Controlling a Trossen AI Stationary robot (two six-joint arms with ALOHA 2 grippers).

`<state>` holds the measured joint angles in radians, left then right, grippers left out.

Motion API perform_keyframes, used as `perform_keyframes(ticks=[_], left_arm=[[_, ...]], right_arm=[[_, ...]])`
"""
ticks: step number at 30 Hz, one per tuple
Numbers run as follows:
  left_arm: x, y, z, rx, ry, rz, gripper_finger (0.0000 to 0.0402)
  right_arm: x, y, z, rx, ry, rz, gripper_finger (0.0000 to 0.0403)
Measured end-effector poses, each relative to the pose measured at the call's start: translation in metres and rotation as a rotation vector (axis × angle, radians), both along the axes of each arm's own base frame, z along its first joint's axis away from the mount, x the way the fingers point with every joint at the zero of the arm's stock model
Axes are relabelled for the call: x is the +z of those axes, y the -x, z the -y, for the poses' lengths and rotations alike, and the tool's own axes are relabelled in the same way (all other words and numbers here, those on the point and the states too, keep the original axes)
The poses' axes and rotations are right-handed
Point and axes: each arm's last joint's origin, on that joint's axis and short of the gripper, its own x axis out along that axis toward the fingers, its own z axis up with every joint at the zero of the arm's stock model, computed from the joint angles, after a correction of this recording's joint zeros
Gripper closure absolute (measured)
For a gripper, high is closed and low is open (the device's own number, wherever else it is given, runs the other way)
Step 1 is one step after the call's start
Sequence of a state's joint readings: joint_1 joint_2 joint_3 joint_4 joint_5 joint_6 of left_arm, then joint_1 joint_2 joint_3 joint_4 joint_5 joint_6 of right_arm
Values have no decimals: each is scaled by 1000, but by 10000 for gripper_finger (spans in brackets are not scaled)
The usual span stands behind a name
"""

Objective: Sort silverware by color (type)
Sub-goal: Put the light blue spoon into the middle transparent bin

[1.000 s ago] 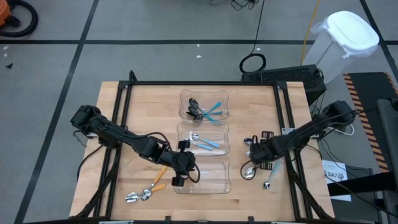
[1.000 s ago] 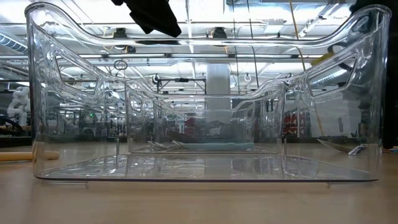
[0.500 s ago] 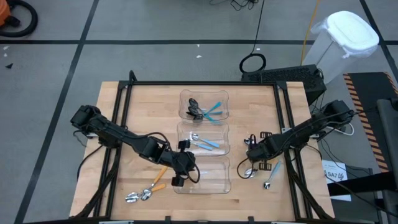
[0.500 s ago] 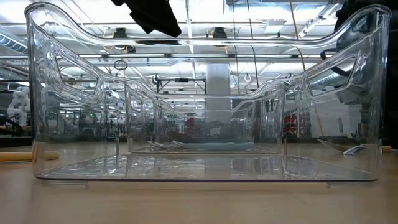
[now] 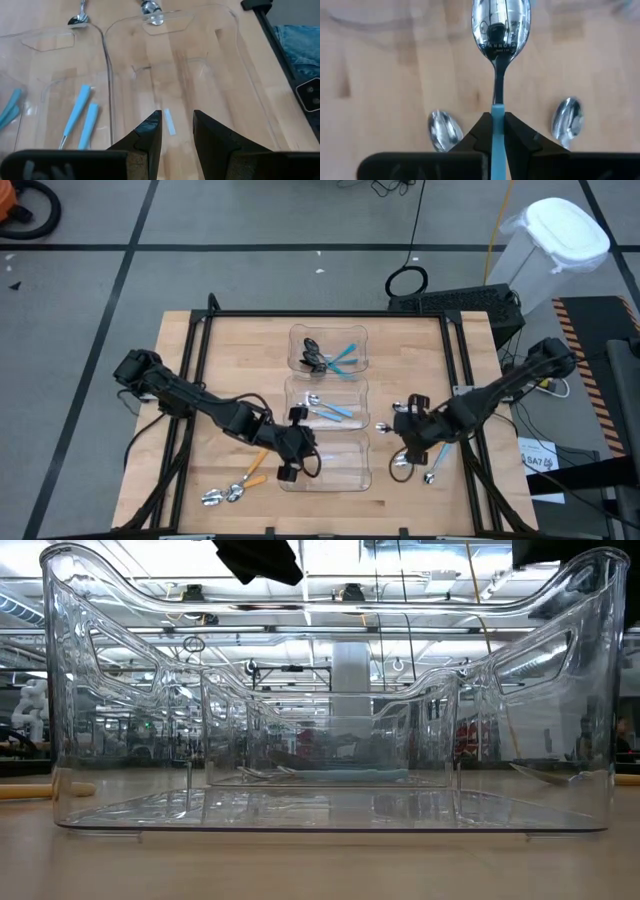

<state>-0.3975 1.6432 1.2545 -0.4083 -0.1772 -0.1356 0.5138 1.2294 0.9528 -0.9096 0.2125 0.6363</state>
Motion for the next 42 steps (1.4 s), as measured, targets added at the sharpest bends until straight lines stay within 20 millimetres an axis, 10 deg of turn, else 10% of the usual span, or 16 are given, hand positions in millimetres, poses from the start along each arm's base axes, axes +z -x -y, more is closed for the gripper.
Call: perform_keyframes(ticks=[10, 27, 42], left_arm=[[9, 1, 21, -94, -49, 134, 289], [28, 14, 64, -197, -484, 421, 134], [10, -4, 78, -309, -713, 503, 179]], right_arm=[[41, -4, -38, 66, -3, 352, 382], [8, -44, -73, 232, 30, 554, 381], [13, -53, -71, 110, -147, 591, 380]])
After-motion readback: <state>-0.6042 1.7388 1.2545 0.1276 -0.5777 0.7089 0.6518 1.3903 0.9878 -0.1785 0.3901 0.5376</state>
